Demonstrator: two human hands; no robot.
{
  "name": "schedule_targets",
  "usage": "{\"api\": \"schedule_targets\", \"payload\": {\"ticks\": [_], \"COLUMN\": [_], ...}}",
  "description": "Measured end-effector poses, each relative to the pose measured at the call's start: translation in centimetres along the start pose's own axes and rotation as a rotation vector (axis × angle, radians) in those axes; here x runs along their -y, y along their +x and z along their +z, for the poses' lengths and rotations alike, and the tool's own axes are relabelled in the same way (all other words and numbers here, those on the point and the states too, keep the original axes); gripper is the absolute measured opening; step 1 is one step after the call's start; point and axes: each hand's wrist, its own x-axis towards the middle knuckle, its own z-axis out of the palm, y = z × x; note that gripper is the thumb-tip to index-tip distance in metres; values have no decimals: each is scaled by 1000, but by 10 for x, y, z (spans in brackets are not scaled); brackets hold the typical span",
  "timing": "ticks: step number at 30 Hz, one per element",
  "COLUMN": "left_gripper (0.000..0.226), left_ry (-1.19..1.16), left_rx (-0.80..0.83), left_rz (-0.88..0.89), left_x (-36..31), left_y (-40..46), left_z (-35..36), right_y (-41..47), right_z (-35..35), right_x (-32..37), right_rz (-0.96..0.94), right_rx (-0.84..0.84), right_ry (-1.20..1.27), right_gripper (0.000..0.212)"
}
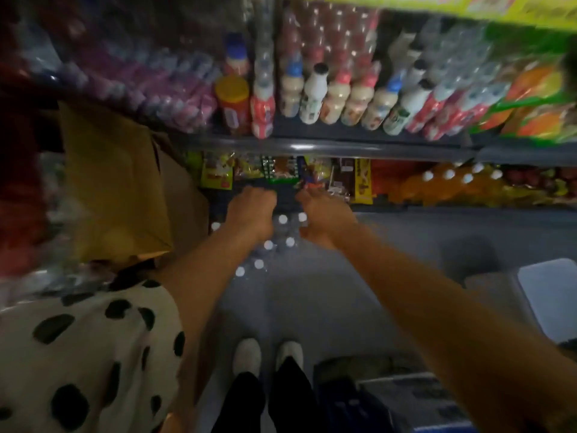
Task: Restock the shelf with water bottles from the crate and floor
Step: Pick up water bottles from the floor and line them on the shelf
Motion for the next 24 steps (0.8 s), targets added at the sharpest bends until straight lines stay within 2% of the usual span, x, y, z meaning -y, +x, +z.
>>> {"api": "schedule_targets", "payload": {"ticks": [8, 13, 18, 24], "left_gripper": [34, 44, 50, 49], "left_ry": [29, 41, 61, 37], "left_rx": [142, 117, 103, 70], "left_rz": [-89, -100, -92, -84], "left_x": [53, 69, 83, 92], "left_y": [74, 114, 145, 161], "left_z": [183, 266, 310, 325], "right_y": [78, 125, 167, 191], "right_z": [190, 282, 337, 358], "right_x": [-38, -48, -51, -57], "right_rz": [104, 148, 176, 129], "right_rx": [146, 172, 149, 104], "right_ry": [51, 39, -17, -134], "right_gripper": [61, 68, 73, 55]}}
